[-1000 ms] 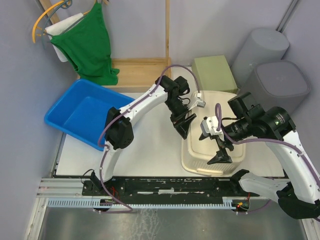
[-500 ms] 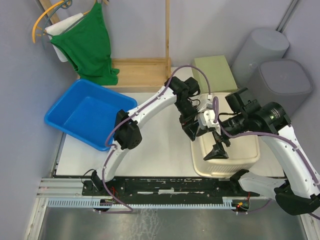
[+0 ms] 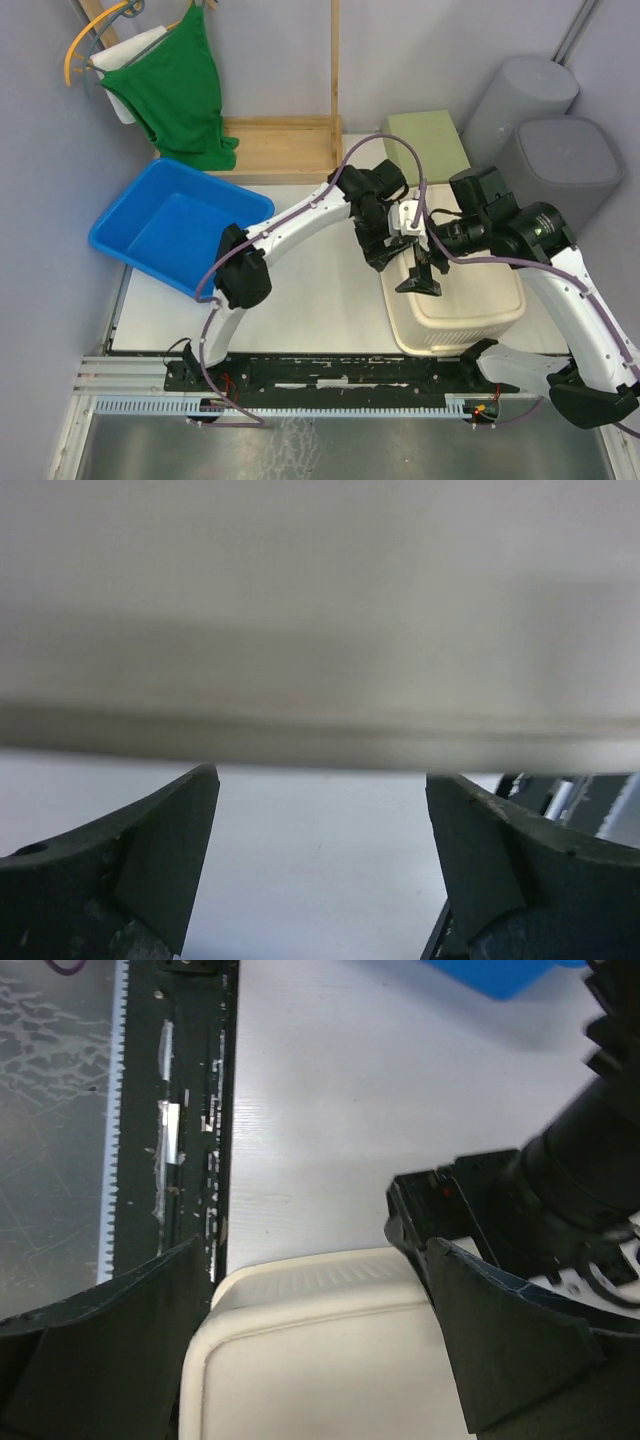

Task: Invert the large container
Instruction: Move the container to the center of the board.

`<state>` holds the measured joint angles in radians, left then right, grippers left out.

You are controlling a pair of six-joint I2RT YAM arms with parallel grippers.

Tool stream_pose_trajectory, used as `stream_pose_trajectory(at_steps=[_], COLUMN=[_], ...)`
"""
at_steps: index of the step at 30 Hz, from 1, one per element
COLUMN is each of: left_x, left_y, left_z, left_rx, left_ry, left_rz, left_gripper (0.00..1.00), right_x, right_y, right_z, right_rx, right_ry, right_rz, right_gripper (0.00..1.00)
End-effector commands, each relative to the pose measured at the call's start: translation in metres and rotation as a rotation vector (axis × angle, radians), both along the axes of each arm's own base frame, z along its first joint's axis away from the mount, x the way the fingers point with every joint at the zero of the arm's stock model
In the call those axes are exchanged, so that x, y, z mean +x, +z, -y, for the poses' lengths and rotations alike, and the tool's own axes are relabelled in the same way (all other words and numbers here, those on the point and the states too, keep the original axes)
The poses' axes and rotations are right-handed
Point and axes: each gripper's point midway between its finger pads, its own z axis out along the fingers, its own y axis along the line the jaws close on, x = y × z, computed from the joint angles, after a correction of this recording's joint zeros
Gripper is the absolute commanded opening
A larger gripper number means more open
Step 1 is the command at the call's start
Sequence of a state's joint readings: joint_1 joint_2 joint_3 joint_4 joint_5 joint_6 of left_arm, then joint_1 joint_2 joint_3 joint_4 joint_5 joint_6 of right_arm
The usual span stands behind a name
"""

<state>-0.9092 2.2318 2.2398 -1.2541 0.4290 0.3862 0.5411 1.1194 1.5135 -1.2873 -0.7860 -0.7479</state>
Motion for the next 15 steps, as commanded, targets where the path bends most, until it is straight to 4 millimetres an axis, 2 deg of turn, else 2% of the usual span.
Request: stream_pose_trajectory(at_steps=[1,5,9,12,15], left_x=[0.081,0.118,0.131,0.128,0.108], left_y=[0.058,0.094,0.128,0.147,0.157], left_z=[-0.046,-0.116,-0.179,-0.228,-0.270], left_rx=[-0.016,-0.011,-0.033,-0.022,-0.023], left_ry=[0.297,0.489,0.618,0.695,0.758], left_rz=[0.435,0.563,0.639,0.717,0.802], left_gripper=[0.91,0.92,0.93,0.95,0.97], right_x=[0.031,0.044,0.039,0.036,0.041], right_y=[0.022,0.026,0.041,0.045,0.031], right_z=[0.006,0.013,0.001,-0.010,-0.018], right_rx=[-0.023,-0.071,-0.012,0.020,-0.002], right_ry=[-0.085,-0.109,-0.060,-0.019,0.056], right_rz=[0.165,0.228,0.205,0.155,0.138], right_gripper=[1.00,1.00,1.00,1.00,1.00])
